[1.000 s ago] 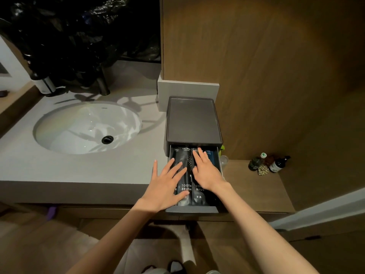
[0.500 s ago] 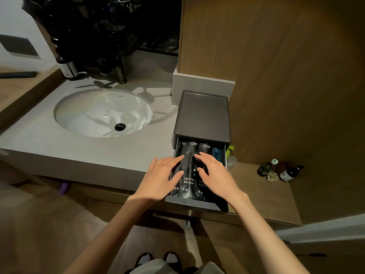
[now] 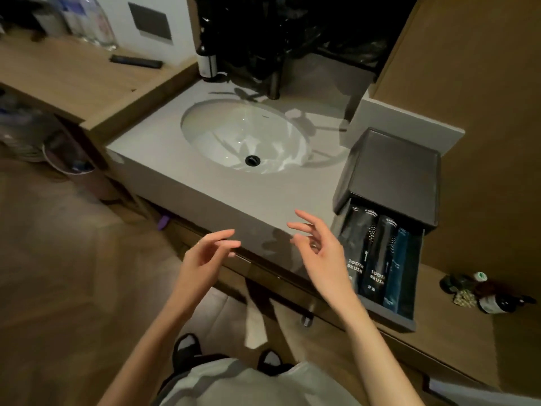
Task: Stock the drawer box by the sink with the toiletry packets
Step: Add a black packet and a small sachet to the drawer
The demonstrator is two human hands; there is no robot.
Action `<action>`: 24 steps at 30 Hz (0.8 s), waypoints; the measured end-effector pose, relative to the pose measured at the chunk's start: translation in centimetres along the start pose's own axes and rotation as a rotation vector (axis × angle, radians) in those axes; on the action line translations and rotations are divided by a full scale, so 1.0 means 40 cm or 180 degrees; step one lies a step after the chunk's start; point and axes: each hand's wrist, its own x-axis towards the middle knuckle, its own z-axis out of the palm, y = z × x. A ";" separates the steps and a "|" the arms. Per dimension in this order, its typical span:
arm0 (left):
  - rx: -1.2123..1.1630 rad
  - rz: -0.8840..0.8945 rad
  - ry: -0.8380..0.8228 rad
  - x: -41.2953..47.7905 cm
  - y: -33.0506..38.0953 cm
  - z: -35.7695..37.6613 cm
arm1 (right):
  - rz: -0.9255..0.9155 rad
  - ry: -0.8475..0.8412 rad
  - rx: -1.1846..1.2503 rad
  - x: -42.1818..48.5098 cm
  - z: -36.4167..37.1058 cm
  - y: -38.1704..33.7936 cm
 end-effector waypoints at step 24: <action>-0.0320 -0.0661 0.0669 0.415 -0.150 -0.951 | 0.0621 -0.0911 -0.0144 0.352 0.970 -0.215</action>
